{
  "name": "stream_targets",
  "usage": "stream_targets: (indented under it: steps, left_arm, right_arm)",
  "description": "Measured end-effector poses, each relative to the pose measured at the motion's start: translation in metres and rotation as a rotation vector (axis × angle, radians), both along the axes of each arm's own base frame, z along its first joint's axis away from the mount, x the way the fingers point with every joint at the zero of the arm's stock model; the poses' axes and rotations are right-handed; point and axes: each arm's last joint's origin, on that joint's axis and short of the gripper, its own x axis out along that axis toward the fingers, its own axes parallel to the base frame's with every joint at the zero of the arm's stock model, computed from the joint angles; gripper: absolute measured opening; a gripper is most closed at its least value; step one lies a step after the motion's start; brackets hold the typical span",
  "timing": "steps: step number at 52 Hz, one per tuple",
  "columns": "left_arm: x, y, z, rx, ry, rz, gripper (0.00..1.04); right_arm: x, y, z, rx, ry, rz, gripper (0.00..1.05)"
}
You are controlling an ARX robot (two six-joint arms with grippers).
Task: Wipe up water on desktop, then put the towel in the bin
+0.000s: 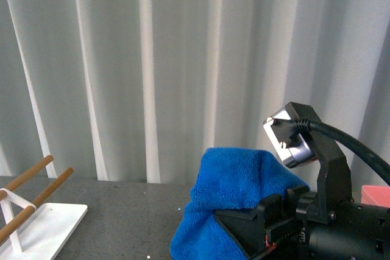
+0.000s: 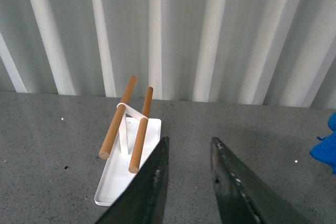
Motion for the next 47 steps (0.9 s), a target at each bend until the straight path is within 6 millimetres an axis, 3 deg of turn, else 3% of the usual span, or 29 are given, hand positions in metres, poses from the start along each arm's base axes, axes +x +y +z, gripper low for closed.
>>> stream_targets:
  steps: [7, 14, 25, 38, 47]
  left_arm:
    - [0.000, 0.000, 0.000, 0.000, 0.000, 0.000, 0.49]
    - [0.000, 0.000, 0.000, 0.000, 0.000, 0.000, 0.68]
    - [0.000, 0.000, 0.000, 0.000, 0.000, 0.000, 0.99]
    - [0.000, 0.000, 0.000, 0.002, 0.000, 0.000, 0.98]
    - [0.000, 0.000, 0.000, 0.002, 0.000, 0.000, 0.98]
  right_arm:
    - [-0.008, 0.000, -0.019, -0.153, 0.118, 0.007, 0.06]
    - [-0.023, -0.004, -0.055, -0.413, 0.257, 0.045, 0.06]
    - [-0.017, -0.019, -0.080, -0.489, 0.396, 0.023, 0.06]
    - [0.008, -0.035, -0.101, -0.602, 0.480, -0.126, 0.06]
    - [0.034, -0.040, -0.103, -0.663, 0.477, -0.199, 0.06]
